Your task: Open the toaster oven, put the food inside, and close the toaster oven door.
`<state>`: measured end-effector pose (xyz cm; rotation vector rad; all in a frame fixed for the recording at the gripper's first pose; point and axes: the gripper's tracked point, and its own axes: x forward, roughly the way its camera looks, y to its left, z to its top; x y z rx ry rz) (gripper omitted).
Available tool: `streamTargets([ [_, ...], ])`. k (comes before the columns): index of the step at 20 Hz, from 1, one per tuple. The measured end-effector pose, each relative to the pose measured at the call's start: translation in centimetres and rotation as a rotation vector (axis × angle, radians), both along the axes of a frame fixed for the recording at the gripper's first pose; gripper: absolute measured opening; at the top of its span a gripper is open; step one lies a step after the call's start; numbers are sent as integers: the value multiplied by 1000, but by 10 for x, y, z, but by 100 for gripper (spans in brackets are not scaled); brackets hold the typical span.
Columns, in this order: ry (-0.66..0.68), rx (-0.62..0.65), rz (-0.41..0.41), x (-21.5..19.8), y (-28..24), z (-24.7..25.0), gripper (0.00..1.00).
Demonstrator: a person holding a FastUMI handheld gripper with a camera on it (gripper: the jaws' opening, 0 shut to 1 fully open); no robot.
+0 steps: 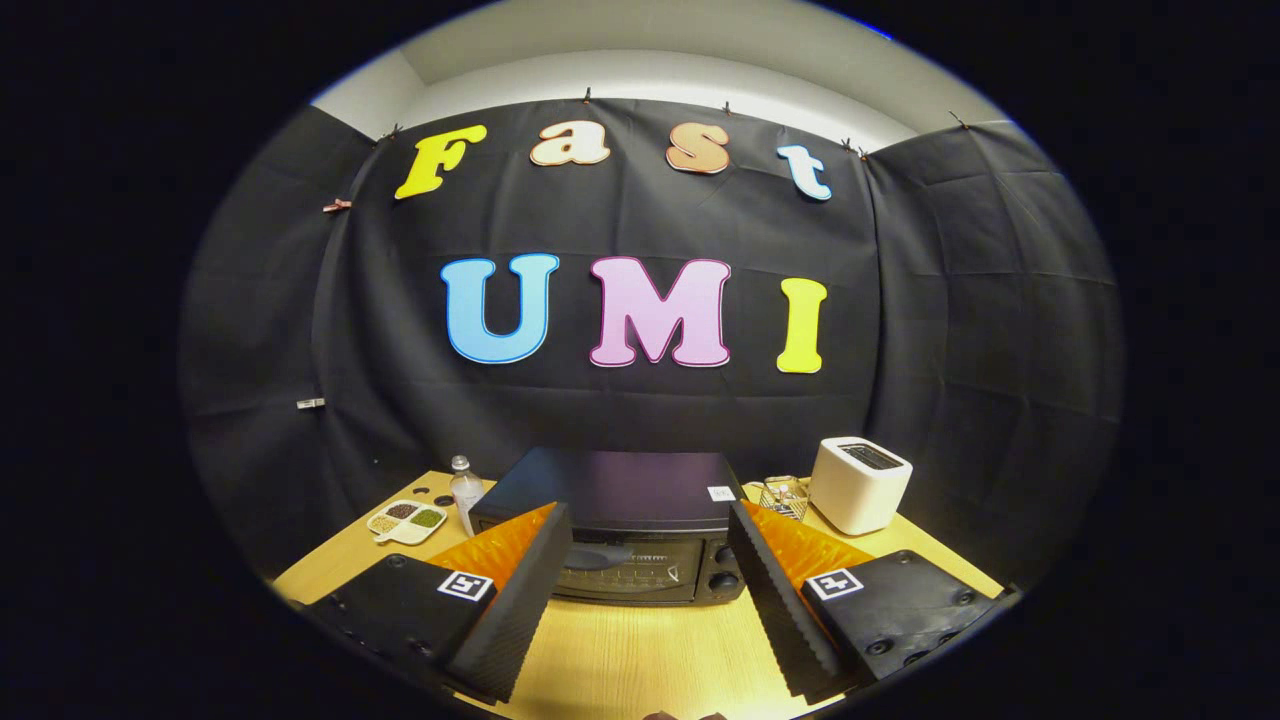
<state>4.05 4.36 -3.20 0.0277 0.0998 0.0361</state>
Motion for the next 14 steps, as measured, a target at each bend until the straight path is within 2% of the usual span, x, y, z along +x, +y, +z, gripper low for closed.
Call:
streamTargets([
  [6,10,-27,6,35,19,-14,97],
  [14,121,-90,39,86,55,-69,98],
])
